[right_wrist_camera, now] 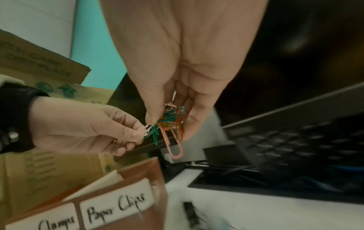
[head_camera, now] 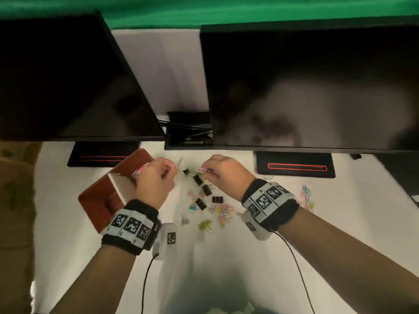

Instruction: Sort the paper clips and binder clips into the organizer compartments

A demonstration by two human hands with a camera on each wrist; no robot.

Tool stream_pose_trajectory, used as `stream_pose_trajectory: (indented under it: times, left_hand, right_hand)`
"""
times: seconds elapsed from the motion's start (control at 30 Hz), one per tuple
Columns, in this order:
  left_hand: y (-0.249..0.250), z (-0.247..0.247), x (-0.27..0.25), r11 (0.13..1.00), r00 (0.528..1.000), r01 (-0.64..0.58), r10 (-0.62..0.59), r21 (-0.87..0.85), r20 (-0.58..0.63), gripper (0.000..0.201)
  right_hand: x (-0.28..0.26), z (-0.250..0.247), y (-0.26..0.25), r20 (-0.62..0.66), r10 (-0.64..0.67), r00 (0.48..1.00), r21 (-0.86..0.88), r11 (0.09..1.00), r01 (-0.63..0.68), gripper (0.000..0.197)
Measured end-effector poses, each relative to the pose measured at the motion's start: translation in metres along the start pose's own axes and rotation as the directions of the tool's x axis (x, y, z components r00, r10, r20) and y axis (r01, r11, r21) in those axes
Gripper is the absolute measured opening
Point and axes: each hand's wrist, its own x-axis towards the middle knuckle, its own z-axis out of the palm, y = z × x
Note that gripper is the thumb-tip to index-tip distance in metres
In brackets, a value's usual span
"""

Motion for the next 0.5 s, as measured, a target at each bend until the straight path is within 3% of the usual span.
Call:
stream_pose_trajectory:
  times: [0.13, 0.27, 0.37, 0.5]
  left_hand:
    - [-0.041, -0.047, 0.005, 0.988, 0.989, 0.14, -0.137, 0.06, -0.056, 0.003]
    - [-0.066, -0.062, 0.011, 0.969, 0.966, 0.244, -0.247, 0.044, 0.081, 0.022]
    - [-0.073, -0.068, 0.01, 0.981, 0.976, 0.195, -0.192, -0.021, 0.107, 0.029]
    - [-0.067, -0.057, 0.003, 0.994, 0.991, 0.07, -0.06, -0.084, 0.118, 0.028]
  right_hand:
    - [0.06, 0.035, -0.065, 0.032, -0.015, 0.999, 0.04, 0.999, 0.014, 0.02]
    - [0.102, 0.071, -0.092, 0.1, 0.078, 0.992, 0.063, 0.994, -0.085, 0.027]
    - [0.103, 0.079, -0.09, 0.114, 0.13, 0.985, 0.087, 0.986, -0.14, 0.037]
    - [0.069, 0.065, -0.065, 0.002, 0.118, 0.993, 0.116, 0.986, -0.117, 0.028]
